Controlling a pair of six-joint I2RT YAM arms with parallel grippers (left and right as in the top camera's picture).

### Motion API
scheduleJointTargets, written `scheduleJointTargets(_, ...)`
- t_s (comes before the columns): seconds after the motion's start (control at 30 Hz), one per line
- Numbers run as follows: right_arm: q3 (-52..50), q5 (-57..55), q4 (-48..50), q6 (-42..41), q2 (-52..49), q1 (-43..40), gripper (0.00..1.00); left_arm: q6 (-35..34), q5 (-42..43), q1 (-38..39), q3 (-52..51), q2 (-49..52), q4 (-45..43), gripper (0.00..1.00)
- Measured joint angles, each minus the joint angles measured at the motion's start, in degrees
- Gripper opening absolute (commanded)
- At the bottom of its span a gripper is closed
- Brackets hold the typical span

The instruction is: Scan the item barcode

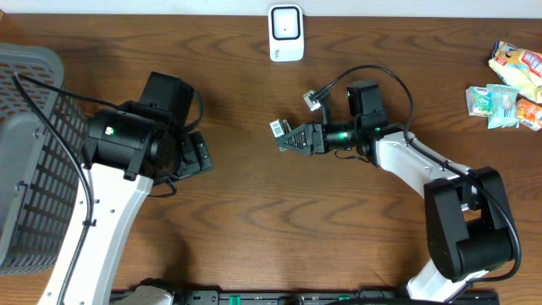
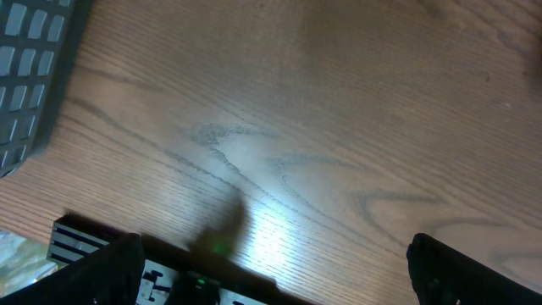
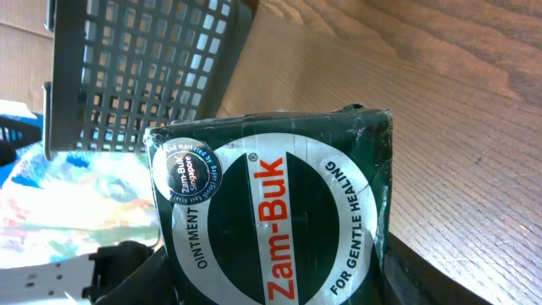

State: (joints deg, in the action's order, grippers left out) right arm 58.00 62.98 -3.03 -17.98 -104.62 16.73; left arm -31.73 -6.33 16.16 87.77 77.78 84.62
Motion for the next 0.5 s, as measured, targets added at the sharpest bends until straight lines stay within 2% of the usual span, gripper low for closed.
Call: scheduleJointTargets(0.5, 0.0, 0.0, -1.1, 2.6, 0.0, 0.0, 0.45, 0.0, 0.0, 0.0, 0.0, 0.0, 0.0, 0.98)
